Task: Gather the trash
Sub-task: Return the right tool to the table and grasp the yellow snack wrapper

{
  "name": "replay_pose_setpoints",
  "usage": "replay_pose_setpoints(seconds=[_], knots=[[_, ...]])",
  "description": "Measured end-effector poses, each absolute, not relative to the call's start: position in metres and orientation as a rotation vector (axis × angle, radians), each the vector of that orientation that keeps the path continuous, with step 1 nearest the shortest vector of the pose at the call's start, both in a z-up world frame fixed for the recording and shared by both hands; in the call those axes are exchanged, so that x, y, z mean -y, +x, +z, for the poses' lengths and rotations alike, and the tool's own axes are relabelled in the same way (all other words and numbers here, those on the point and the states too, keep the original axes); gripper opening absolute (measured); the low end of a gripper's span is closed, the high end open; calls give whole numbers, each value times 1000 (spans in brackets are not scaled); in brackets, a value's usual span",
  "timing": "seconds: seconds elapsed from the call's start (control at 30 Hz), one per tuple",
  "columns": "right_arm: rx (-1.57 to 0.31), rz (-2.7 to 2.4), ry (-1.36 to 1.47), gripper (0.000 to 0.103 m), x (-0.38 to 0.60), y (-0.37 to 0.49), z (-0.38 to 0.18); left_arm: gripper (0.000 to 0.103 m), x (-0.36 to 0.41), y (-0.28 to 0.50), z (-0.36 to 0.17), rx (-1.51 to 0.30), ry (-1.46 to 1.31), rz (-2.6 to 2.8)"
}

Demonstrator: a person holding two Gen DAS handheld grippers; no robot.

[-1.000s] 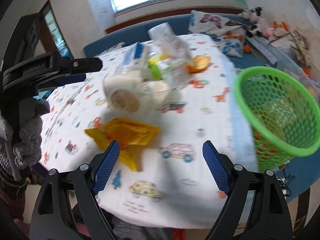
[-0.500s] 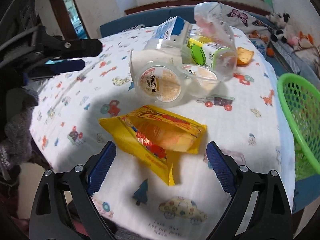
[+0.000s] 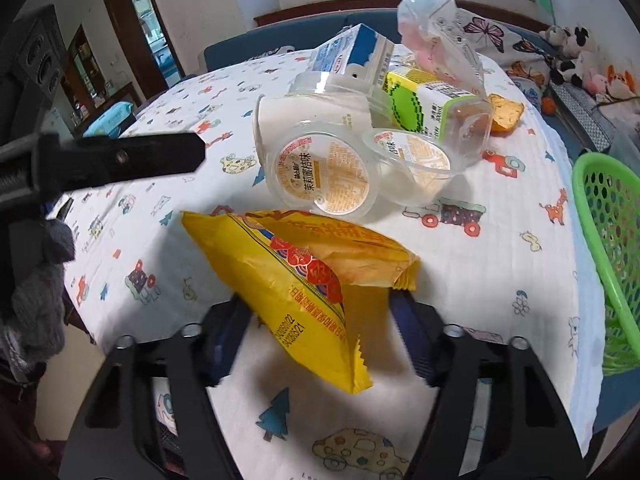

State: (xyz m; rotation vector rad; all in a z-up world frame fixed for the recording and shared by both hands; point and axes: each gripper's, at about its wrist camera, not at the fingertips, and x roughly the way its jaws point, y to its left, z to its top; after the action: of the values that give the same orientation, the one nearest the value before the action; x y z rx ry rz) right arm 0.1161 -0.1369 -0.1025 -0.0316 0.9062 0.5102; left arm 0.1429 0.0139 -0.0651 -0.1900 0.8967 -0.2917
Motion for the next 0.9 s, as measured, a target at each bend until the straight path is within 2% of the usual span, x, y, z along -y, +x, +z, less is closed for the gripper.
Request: replay_pose_setpoints(seconds=[0.07,0.2,0.33,0.53,0.67,0.77,0.9], knots=[[-898,506,-21,57,141,115,-101,73,-10,143,-67,-900,-181,-298],[-885,501,-8,51,149,111,-98,69,-1,146,-70,-895,-146,-322],[-871,492,-2,46,157,107,-95,59,8,149,-72,-888,-112,-352],[-873,490,-3,46,165,102,-93,53,15,153,-76,-888,-93,-371],[-862,491,-33,69,167,97,-90,53,12,152,-74,-886,-101,-373],[-850,506,-66,78,164,93,-86,53,8,152,-72,-883,-110,-371],[-839,525,-134,84,157,91,-84,53,3,152,-69,-877,-125,-367]])
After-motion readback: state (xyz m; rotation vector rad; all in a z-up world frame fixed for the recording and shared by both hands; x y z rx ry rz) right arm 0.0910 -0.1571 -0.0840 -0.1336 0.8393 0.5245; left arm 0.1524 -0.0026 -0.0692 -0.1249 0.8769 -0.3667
